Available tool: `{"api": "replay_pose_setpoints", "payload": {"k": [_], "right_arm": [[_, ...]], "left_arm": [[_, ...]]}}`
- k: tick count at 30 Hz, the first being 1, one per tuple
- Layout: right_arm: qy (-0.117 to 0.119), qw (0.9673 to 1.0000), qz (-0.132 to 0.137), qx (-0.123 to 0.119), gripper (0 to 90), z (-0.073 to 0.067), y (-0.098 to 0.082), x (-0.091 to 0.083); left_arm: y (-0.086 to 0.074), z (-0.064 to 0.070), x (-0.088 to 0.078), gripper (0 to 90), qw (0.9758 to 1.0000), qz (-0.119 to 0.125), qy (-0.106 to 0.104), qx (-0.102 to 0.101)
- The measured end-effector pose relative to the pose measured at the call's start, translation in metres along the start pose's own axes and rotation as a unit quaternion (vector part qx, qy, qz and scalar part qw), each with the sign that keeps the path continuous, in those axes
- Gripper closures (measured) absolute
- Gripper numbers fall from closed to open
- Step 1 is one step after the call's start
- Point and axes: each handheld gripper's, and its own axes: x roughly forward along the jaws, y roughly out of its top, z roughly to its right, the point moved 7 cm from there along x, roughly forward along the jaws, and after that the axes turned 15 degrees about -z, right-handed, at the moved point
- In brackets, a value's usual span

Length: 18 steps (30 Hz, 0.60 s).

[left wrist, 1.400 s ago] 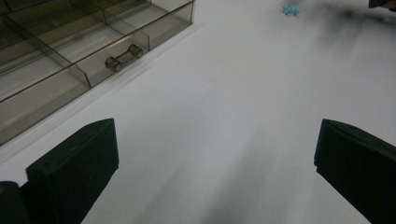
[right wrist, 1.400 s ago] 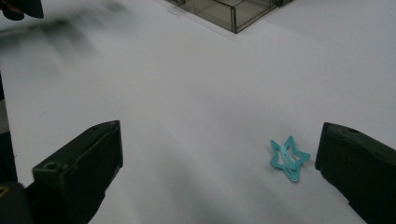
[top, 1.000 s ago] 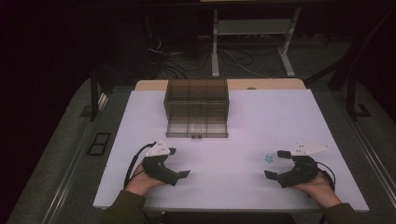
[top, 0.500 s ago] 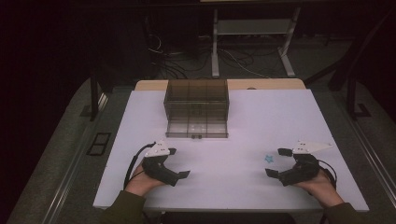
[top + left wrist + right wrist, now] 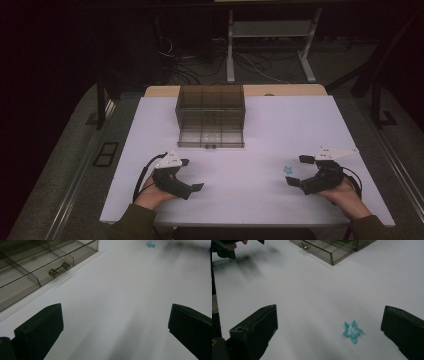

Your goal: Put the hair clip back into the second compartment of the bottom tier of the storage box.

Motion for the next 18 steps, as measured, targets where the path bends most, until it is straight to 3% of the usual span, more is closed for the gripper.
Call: {"api": "replay_pose_setpoints", "payload": {"k": [18], "right_arm": [[0.000,1.0000,0.002,-0.005,0.3,0.0082,0.0080,-0.0003]], "left_arm": [[0.0005,0.0003,-0.0003,0.0,1.0000,0.004,-0.003,0.000]]}}
